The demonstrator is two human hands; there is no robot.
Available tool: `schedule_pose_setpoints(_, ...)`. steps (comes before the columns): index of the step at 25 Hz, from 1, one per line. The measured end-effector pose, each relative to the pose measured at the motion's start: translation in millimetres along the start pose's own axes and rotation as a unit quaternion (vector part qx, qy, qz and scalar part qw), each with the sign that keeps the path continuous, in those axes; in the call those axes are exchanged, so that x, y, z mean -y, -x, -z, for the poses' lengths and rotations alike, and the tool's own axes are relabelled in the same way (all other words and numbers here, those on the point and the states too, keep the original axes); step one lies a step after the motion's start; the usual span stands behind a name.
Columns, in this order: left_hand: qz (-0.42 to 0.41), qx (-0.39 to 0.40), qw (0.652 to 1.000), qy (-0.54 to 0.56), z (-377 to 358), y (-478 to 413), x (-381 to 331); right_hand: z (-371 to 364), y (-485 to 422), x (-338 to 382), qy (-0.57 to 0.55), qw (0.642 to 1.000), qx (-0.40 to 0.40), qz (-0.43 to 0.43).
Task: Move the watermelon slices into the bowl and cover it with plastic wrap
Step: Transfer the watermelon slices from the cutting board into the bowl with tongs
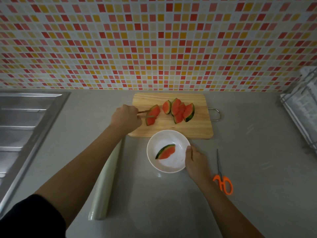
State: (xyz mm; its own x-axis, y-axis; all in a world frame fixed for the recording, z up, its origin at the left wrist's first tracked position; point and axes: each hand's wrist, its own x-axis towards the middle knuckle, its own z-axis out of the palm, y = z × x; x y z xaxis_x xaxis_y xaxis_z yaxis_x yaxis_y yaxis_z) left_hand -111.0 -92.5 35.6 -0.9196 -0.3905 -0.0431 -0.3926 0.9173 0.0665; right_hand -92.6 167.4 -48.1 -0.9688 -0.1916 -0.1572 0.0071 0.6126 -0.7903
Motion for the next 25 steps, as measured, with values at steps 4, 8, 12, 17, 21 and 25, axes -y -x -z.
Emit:
schedule_pose_setpoints(4,0.080,-0.003,0.992,0.100,-19,13,-9,1,0,0,0.000,1.000,0.006,0.001)
schedule_pose_setpoints(8,0.091,0.012,0.990,0.107,-35,20,-27,1,0,1,0.007,1.000,0.009,0.001)
schedule_pose_setpoints(12,0.113,0.010,0.983,0.145,-35,16,-32,0,1,1,0.005,1.000,0.007,0.005)
schedule_pose_setpoints(17,0.177,0.032,0.931,0.317,-30,5,-19,0,1,1,-0.003,1.000,0.009,-0.003)
schedule_pose_setpoints(21,0.272,0.037,0.844,0.461,-34,8,1,1,1,0,0.003,1.000,0.004,0.005)
schedule_pose_setpoints(25,0.236,0.044,0.875,0.419,-34,10,2,1,1,1,0.015,1.000,0.005,0.011)
